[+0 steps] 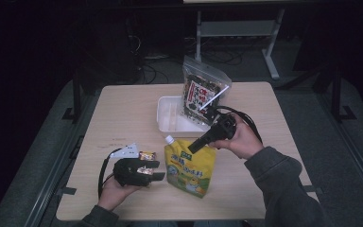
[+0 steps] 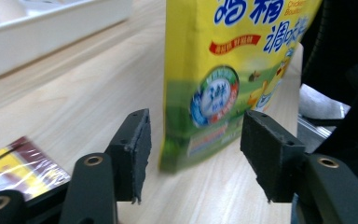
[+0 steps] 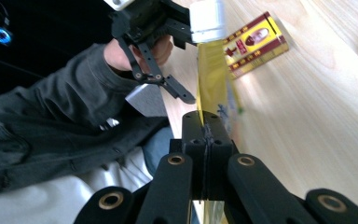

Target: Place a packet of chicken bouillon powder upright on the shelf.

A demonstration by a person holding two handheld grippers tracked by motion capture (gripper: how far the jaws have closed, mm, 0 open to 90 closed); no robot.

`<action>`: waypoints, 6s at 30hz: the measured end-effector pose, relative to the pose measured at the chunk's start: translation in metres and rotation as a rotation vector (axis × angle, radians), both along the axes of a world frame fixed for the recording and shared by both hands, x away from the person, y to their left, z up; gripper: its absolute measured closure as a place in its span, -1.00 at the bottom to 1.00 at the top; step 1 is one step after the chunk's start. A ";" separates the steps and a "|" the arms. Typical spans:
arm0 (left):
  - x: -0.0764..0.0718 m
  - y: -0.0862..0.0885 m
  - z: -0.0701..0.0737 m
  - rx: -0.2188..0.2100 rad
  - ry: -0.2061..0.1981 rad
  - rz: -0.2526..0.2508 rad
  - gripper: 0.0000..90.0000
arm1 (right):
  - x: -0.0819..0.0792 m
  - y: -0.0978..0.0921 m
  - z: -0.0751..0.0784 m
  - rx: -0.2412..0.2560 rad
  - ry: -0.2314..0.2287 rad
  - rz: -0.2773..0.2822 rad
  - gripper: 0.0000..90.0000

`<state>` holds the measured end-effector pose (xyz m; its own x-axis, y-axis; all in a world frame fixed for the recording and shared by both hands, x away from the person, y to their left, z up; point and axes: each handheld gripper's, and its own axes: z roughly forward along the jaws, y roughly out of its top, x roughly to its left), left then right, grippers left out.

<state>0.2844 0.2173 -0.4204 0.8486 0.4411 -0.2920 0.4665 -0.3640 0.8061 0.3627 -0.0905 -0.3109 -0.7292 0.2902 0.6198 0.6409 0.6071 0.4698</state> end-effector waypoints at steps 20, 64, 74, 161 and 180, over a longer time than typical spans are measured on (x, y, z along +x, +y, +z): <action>-0.001 0.017 0.001 0.043 -0.026 0.078 -0.20 | 0.010 -0.008 0.009 0.244 0.079 -0.211 0.99; 0.005 0.039 -0.004 0.018 0.016 0.144 -0.25 | 0.079 0.018 0.034 0.417 -0.013 -0.497 0.99; 0.006 0.042 -0.005 0.016 0.019 0.149 -0.25 | 0.098 0.029 0.033 0.420 -0.044 -0.549 0.99; 0.006 0.050 -0.006 0.058 0.005 0.192 -0.39 | 0.123 0.052 -0.002 0.364 -0.013 -0.592 0.58; 0.004 0.050 -0.004 0.062 -0.007 0.199 -0.43 | 0.106 0.041 0.002 0.354 -0.016 -0.544 0.48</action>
<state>0.2885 0.2674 -0.4246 0.7450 0.6170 -0.2535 0.5288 -0.3146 0.7883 0.4689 -0.0492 -0.3085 -0.5451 0.4011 0.7362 0.8048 0.0044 0.5935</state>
